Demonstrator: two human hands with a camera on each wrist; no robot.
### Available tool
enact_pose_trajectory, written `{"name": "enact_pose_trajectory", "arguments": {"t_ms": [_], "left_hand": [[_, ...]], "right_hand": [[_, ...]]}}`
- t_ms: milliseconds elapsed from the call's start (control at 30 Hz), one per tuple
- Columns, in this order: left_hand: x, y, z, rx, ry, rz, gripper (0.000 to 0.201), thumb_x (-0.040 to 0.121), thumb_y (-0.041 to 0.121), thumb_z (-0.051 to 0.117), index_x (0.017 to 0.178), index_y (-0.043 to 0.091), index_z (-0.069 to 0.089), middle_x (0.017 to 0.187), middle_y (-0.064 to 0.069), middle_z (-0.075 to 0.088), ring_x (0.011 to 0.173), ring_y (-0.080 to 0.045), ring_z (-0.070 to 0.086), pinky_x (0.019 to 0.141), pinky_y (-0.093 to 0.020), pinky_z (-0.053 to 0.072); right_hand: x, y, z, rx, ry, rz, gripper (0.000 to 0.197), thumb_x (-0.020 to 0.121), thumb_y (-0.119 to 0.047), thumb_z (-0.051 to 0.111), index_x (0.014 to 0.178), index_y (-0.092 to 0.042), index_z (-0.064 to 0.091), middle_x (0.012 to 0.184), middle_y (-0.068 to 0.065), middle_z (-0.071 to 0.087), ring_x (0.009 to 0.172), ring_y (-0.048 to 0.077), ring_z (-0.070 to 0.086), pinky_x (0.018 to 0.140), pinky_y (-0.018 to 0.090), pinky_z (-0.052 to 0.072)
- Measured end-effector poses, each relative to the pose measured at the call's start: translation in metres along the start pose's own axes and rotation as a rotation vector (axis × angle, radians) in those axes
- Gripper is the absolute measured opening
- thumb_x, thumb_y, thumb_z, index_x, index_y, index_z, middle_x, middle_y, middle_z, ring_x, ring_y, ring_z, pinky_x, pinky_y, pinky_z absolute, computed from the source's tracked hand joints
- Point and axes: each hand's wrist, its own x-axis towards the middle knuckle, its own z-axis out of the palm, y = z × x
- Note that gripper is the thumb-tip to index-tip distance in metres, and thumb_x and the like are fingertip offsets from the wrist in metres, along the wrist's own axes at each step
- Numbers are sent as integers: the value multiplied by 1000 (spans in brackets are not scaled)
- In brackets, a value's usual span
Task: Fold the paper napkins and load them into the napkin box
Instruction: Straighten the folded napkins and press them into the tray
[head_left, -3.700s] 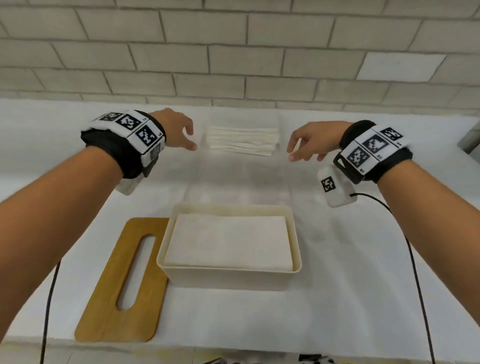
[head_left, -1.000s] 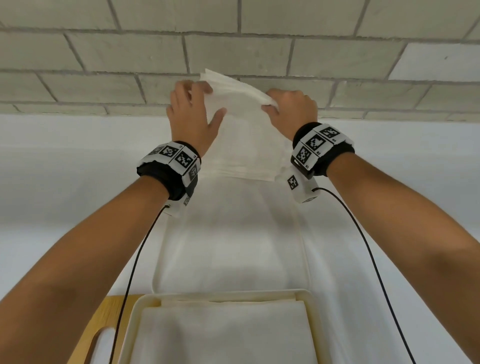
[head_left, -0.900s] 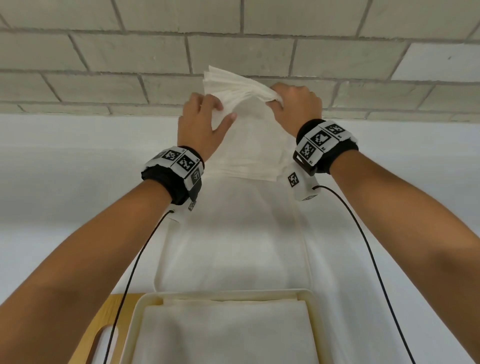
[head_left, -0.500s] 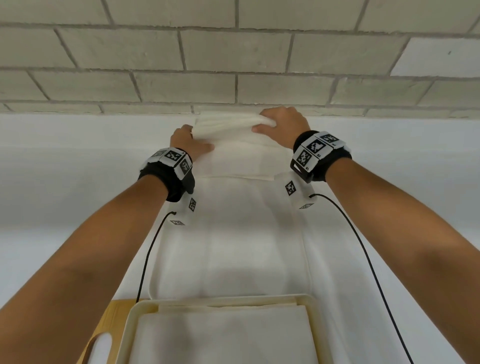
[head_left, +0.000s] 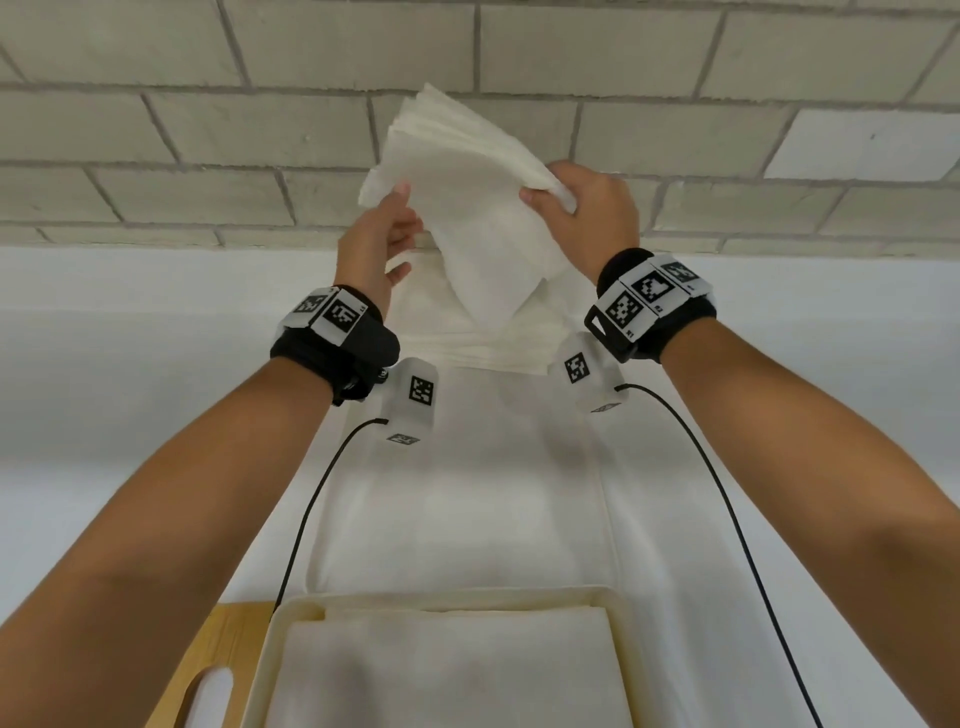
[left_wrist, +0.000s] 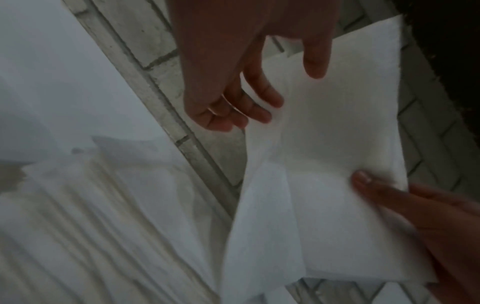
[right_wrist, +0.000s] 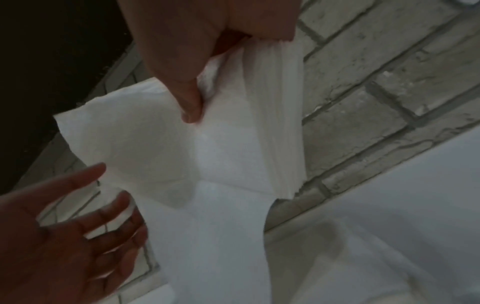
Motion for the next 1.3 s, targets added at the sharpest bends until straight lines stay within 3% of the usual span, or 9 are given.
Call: {"name": "enact_pose_trajectory", "arguments": {"t_ms": [133,300,433,600,833,1000,1067,1200,1300], "left_hand": [[-12,9,-1,-234,27,43,50,85,62,51,114,21,46,115,-1,58,108,-18,58,86,-41,51],[-17,17,-22,-442,40,-89,87,82,79,27,148,23,22,148,-10,34,132,-29,39,101,-51,34],[-32,28,-24,-454,-256,-126,92,74,87,15,132,24,50,133,-6,56,119,-26,55,100,-46,42],[-64,50,-8,-314,-365,-169,102,72,88,10,110,7,59,96,-14,70,85,-29,68,66,-31,54],[-100,64,-6,-244,-517,-152,96,88,73,8,112,0,65,120,-26,60,107,-41,61,80,-46,55],[-112,52,-22,-260,-146,-132,51,100,48,28,96,7,58,115,-6,60,82,-25,68,57,-34,58],[-103,44,-35,-132,-129,-180,48,88,58,52,114,18,55,133,2,48,101,-22,63,73,-39,57],[-109,36,-39,106,-89,-159,35,99,49,24,79,28,44,70,4,59,69,-14,47,57,-27,48],[-116,34,-30,45,-261,-182,48,95,46,41,58,24,63,56,2,60,51,-15,59,58,-24,46]], "right_hand": [[-10,-9,-6,158,15,37,16,88,-30,60,90,-16,68,59,-11,48,62,12,46,61,23,36],[-20,-19,-32,326,-3,44,16,87,-26,64,81,-12,66,63,-5,49,60,7,43,59,20,35],[-23,-30,-51,300,18,-6,15,85,-25,66,71,-22,61,59,-7,46,55,5,40,56,20,32],[-37,-47,-60,205,125,-56,13,85,-29,64,73,-32,62,55,-13,47,54,4,42,57,23,34],[-76,-71,-58,-96,147,-384,37,85,-43,50,98,-15,71,84,4,71,70,24,64,60,33,49],[-92,-68,-62,-93,-269,-345,47,73,-54,69,106,-23,60,132,-3,50,121,18,47,96,36,42],[-96,-69,-67,-56,-452,-283,46,71,-60,64,102,-26,57,144,-3,36,133,14,34,102,30,33],[-93,-68,-69,24,-459,-269,18,86,-32,64,94,-16,63,129,1,49,121,13,45,91,14,37],[-91,-67,-66,103,-490,-239,41,76,-19,76,109,-18,52,109,-2,52,102,14,51,70,-1,34]]}}
